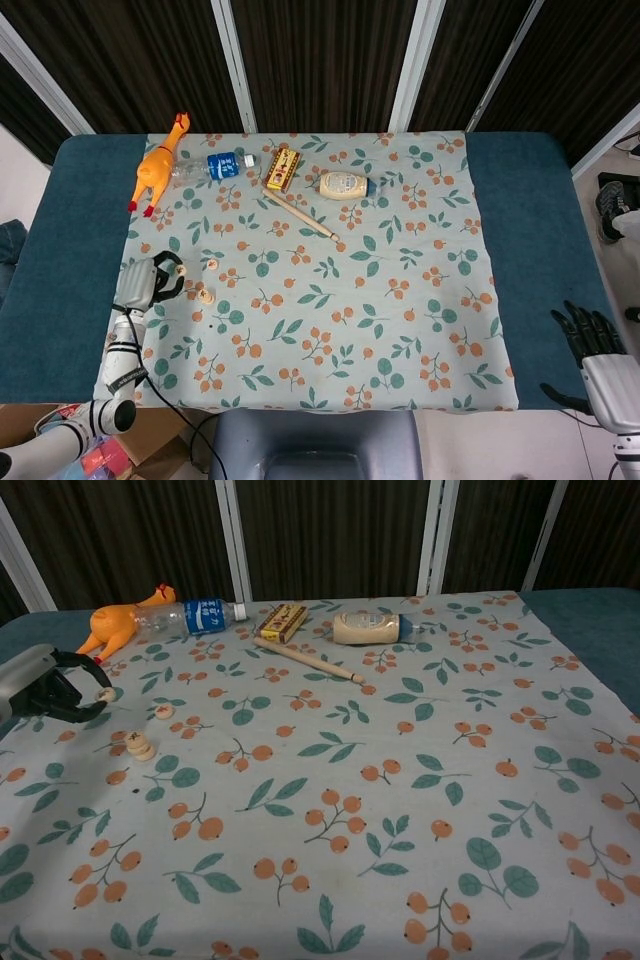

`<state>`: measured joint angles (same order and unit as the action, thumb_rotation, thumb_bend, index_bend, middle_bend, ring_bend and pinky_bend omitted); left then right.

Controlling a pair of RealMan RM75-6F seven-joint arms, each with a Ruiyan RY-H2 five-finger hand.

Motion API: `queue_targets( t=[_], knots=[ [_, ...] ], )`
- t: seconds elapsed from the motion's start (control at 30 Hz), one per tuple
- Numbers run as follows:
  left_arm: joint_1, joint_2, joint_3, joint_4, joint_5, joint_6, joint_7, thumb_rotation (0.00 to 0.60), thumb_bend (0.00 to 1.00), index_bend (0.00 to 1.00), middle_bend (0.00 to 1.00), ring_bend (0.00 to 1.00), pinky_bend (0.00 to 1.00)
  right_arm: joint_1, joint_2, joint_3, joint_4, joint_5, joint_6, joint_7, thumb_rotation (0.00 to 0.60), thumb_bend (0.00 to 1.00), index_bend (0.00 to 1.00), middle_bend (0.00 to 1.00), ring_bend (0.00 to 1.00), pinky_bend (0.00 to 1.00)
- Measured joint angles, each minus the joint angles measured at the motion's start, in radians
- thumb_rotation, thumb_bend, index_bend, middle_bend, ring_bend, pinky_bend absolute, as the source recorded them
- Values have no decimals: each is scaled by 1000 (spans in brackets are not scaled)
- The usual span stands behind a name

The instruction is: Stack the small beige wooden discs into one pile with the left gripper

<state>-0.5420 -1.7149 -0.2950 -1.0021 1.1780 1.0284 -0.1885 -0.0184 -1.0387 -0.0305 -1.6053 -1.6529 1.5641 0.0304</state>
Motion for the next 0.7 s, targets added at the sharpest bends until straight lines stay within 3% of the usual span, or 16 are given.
queue_targets(
  t=[0.23,0.7],
  knots=[
    [35,82,41,-234,17,32,81,600,394,520,1000,1000,1000,-2,2,-4,1,-9,7,9,600,159,0,0,0,0],
    [33,52,69,-207,-9,23,147,600,395,509,1000,1000,1000,-2,6,-4,4,-11,11,19,600,160,0,0,0,0]
  ],
)
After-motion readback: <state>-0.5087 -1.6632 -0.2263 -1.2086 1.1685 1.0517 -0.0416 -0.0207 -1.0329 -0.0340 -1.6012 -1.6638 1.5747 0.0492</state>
